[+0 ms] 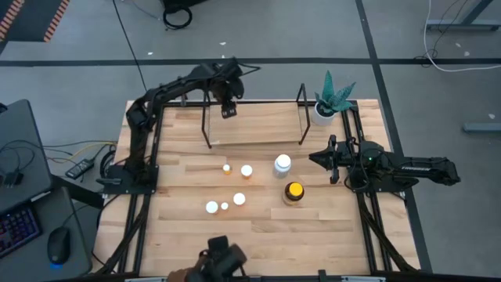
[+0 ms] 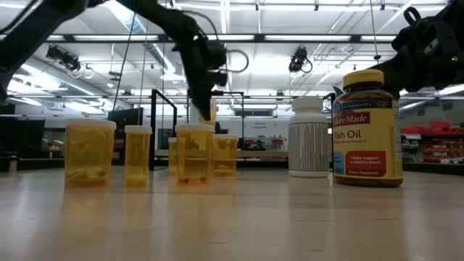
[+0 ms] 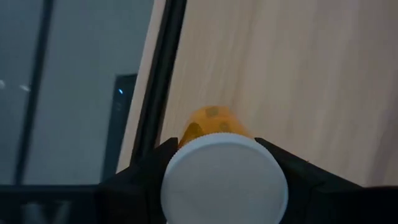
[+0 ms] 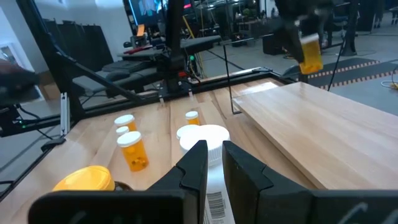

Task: Pick and place medicine bottles onto shelf by color
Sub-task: Put the top left big orange pill bottle on the shelf

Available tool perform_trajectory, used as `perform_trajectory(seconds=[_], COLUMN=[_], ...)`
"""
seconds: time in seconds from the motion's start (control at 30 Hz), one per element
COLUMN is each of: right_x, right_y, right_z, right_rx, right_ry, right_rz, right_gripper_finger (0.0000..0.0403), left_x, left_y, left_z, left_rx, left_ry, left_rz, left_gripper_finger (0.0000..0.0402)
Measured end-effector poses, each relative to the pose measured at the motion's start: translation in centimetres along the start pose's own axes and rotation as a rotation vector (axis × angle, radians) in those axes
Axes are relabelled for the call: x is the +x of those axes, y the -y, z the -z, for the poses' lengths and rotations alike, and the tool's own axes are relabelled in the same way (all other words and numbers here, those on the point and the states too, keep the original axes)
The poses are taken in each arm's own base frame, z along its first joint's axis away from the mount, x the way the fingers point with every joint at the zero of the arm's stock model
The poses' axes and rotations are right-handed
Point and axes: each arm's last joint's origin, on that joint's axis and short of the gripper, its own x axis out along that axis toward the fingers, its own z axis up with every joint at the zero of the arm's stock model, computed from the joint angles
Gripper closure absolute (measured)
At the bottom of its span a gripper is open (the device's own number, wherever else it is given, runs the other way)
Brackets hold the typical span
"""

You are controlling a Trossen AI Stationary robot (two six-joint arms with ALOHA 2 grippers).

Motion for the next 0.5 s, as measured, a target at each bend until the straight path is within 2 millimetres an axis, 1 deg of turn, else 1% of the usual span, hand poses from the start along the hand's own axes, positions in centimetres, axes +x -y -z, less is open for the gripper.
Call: perform_trajectory(seconds=[0.13, 0.23, 0.37, 0.5], right_x=[0.0, 0.0, 0.0, 0.0], right_y=[0.0, 0.0, 0.0, 0.0], right_z=[0.0, 0.0, 0.0, 0.0], right_rx=[0.000, 0.000, 0.000, 0.000], right_ry=[0.002, 0.002, 0.003, 0.002], right_rz=[0.000, 0.000, 0.000, 0.000], right_gripper_finger=[0.0346, 0.0346, 0.0346, 0.0346], left_x=[1.9, 2.7, 3.0, 3.2], left_y=[-1.2, -1.5, -1.4, -1.4], left_z=[1.1, 1.6, 1.7, 1.7], left_rx=[-0.043, -0.054, -0.058, -0.059], left_ry=[-0.070, -0.107, -0.122, -0.132], left_rz=[0.052, 0.070, 0.082, 0.089], left_gripper_finger=[0.0204, 0.0201, 0.0194, 0.0199])
